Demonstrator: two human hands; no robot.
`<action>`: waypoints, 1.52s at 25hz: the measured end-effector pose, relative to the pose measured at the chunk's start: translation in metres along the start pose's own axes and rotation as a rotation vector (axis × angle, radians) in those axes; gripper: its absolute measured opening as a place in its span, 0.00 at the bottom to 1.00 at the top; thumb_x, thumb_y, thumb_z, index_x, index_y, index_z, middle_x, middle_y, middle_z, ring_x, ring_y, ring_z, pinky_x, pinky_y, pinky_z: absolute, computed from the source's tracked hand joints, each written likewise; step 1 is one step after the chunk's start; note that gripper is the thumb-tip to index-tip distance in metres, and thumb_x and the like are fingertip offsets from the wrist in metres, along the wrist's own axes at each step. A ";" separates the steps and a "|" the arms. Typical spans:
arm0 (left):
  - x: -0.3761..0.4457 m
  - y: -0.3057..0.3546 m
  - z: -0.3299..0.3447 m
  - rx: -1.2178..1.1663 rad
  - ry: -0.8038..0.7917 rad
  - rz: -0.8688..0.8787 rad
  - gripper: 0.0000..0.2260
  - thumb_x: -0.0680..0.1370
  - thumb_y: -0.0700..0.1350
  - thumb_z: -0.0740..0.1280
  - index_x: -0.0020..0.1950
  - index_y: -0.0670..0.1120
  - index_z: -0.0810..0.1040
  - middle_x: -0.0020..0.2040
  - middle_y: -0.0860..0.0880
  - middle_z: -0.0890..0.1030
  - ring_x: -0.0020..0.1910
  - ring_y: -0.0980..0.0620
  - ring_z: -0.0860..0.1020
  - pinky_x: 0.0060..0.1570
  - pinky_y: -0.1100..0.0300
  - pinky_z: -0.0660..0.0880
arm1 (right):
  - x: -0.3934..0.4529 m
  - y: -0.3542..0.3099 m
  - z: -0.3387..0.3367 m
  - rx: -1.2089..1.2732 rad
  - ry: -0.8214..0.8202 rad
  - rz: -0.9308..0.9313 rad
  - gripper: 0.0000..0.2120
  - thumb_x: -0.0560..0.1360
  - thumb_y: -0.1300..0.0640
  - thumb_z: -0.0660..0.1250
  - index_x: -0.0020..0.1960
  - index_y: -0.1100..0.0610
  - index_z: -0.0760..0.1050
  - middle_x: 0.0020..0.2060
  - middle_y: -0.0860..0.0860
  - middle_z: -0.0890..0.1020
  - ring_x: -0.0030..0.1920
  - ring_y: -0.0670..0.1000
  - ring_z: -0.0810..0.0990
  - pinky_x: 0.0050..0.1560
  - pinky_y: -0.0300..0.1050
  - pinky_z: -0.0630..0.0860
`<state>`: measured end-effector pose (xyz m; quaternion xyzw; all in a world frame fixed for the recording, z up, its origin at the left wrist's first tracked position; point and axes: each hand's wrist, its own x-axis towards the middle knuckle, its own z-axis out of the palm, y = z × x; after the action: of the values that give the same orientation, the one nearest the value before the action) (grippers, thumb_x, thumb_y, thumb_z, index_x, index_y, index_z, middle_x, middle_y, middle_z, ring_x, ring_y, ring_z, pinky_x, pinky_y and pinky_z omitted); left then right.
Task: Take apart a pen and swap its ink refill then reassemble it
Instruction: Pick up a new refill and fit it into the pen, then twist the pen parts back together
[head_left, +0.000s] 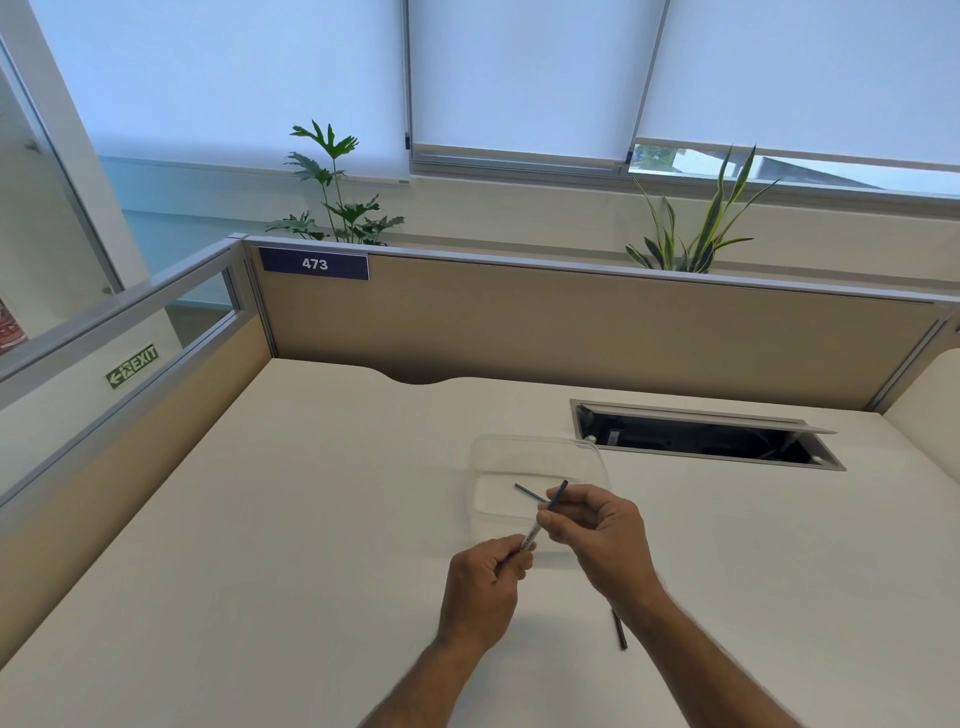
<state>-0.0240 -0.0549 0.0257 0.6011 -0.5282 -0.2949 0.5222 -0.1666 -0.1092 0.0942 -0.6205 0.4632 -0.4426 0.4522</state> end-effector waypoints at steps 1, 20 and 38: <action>0.000 0.001 -0.001 -0.009 -0.005 0.004 0.11 0.77 0.41 0.70 0.51 0.58 0.83 0.37 0.56 0.85 0.38 0.54 0.82 0.41 0.53 0.82 | -0.001 0.000 0.000 -0.002 -0.005 0.005 0.12 0.68 0.63 0.79 0.48 0.50 0.83 0.40 0.48 0.89 0.43 0.49 0.88 0.50 0.55 0.84; -0.003 0.004 -0.005 -0.042 -0.004 -0.012 0.22 0.81 0.37 0.63 0.47 0.67 0.79 0.36 0.47 0.81 0.37 0.52 0.80 0.43 0.53 0.82 | -0.022 0.061 -0.061 -0.548 0.026 0.461 0.09 0.65 0.53 0.78 0.37 0.56 0.80 0.32 0.52 0.85 0.36 0.55 0.86 0.41 0.53 0.85; -0.002 0.006 -0.004 0.009 0.011 -0.016 0.06 0.79 0.44 0.67 0.43 0.50 0.81 0.36 0.50 0.79 0.35 0.52 0.75 0.35 0.58 0.72 | -0.032 0.074 -0.071 -0.323 -0.105 0.607 0.05 0.61 0.67 0.74 0.31 0.63 0.78 0.26 0.61 0.83 0.26 0.57 0.81 0.32 0.52 0.84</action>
<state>-0.0227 -0.0511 0.0321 0.6095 -0.5217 -0.2933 0.5199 -0.2544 -0.1006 0.0320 -0.5400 0.6669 -0.1764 0.4822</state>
